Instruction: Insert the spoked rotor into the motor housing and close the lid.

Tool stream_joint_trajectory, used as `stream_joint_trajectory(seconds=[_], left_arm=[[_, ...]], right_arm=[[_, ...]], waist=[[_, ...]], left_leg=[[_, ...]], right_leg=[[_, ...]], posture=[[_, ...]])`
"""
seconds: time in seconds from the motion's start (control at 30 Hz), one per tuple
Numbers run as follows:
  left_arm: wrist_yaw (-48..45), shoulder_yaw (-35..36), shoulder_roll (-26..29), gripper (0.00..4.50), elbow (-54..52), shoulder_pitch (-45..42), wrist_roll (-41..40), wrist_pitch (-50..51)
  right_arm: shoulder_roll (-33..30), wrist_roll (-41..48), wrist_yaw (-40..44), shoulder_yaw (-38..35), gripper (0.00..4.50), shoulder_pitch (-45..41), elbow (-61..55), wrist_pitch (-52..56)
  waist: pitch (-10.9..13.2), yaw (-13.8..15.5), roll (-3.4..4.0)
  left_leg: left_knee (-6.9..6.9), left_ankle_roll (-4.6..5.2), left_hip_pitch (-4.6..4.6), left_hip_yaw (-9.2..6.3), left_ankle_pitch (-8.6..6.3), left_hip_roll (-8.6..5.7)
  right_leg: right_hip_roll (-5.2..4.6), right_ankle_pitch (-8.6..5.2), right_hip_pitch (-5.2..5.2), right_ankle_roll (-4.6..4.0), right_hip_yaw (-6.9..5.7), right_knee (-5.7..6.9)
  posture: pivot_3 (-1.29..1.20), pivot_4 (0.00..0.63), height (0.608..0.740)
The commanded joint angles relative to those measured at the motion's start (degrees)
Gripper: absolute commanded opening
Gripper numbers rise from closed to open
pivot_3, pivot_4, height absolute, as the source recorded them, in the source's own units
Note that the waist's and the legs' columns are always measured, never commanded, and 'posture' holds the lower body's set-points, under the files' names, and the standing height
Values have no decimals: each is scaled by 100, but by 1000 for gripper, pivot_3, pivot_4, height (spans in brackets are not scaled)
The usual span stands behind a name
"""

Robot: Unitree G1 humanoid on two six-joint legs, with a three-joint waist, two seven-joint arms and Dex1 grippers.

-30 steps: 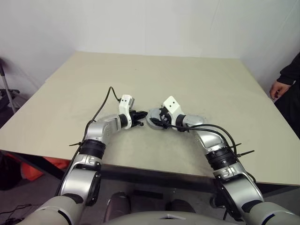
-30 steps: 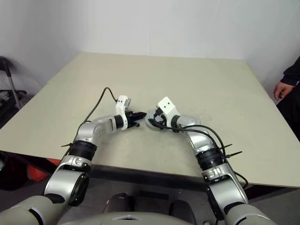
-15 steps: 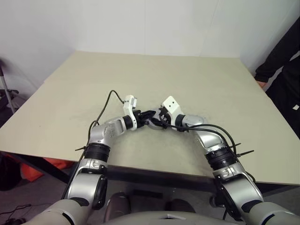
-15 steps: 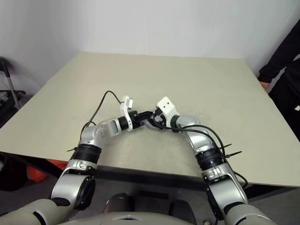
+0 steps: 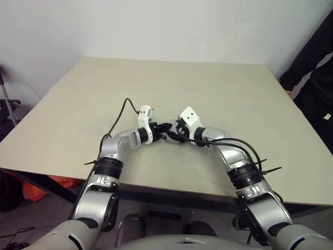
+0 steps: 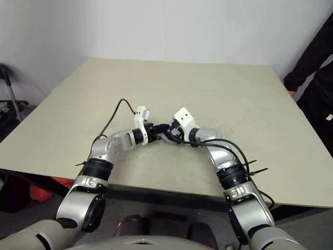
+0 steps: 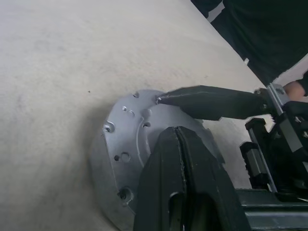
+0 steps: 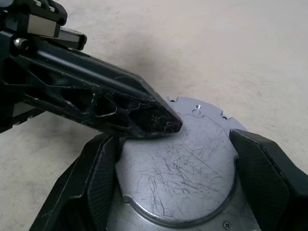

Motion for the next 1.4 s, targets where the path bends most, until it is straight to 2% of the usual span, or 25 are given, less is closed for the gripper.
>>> stream_joint_trajectory(seconds=[0.03, 0.47, 0.7, 1.2, 1.4], left_arm=[[237, 122, 69, 21, -46, 141, 94, -116], [91, 59, 85, 21, -285, 294, -15, 127], [-133, 341, -58, 21, -458, 232, -507, 434], [108, 150, 19, 21, -163, 213, -143, 340], [72, 123, 6, 21, -221, 233, -160, 361]], right_arm=[[-57, -198, -78, 121, 3201, 117, 283, 213], [-92, -179, -69, 98, 3201, 177, 173, 269], [-82, -186, -85, 87, 3201, 171, 176, 284], [-53, -79, -54, -31, 3201, 119, 160, 358], [-152, 197, 311, -83, 3201, 254, -570, 344]], waist=[[0, -1, 0], [0, -1, 0], [1, -1, -1], [3, 0, 0], [4, 27, 1]], left_leg=[[-1, 0, 1, 0, 0, 0], [-13, -1, 2, 1, 1, 0], [-17, -2, -6, 2, 1, -1], [-19, -3, -7, 3, 1, -1], [-21, -2, -19, 2, 1, -2]], right_leg=[[0, 0, 0, 0, 0, 0], [0, -3, -3, 4, 2, -9], [-1, -3, -9, 3, 2, -16], [-1, -3, -10, 5, 2, -18], [-1, -5, -13, 7, 2, -25]], posture=[[0, 0, 740], [0, 0, 740], [0, 0, 740], [0, 0, 740], [0, 0, 740]])
